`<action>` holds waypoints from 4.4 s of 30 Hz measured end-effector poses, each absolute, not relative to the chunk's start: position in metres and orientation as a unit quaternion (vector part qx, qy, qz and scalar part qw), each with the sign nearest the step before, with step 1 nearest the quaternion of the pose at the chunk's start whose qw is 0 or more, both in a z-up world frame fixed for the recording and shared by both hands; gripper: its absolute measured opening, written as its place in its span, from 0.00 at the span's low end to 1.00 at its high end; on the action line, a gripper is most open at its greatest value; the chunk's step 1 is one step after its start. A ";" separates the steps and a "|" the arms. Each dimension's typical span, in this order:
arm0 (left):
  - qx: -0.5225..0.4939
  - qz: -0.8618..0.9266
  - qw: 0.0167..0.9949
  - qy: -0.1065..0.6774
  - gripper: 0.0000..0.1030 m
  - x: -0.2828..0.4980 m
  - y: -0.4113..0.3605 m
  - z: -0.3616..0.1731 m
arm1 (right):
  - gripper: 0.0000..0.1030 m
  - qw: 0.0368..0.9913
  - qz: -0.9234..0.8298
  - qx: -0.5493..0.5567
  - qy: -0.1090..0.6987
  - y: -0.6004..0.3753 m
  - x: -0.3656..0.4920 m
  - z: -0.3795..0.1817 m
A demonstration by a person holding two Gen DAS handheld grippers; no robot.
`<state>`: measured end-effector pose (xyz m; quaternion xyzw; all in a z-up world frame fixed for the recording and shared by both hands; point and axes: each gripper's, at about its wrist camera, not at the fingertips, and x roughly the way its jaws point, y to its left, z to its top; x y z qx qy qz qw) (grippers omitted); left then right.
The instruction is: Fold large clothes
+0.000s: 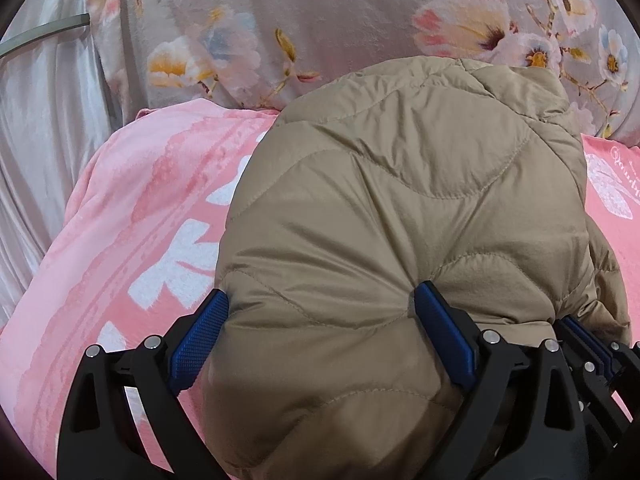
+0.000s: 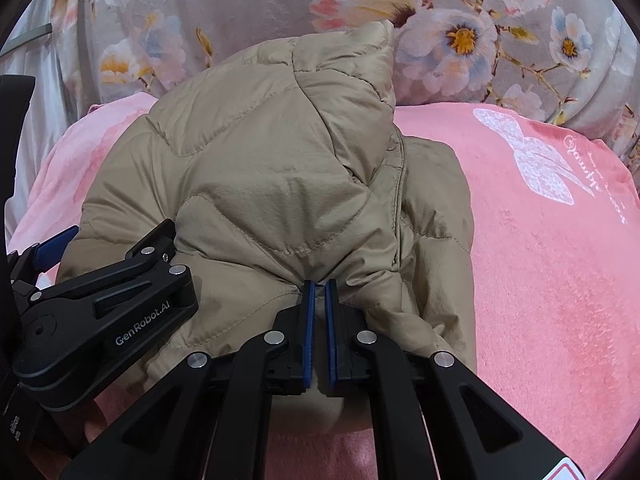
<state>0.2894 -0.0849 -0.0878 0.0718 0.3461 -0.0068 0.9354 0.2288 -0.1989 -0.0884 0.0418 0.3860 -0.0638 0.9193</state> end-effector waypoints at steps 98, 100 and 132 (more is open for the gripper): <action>0.096 0.030 0.924 0.370 0.92 0.320 -0.030 -0.035 | 0.03 0.892 -0.047 0.151 0.423 -0.255 0.322 -0.050; 0.088 0.029 0.927 0.364 0.93 0.320 -0.031 -0.043 | 0.02 0.887 -0.045 0.146 0.435 -0.256 0.326 -0.063; 0.045 0.004 0.915 0.402 0.92 0.161 -0.001 -0.074 | 0.68 0.924 -0.090 0.002 0.371 -0.186 0.085 -0.054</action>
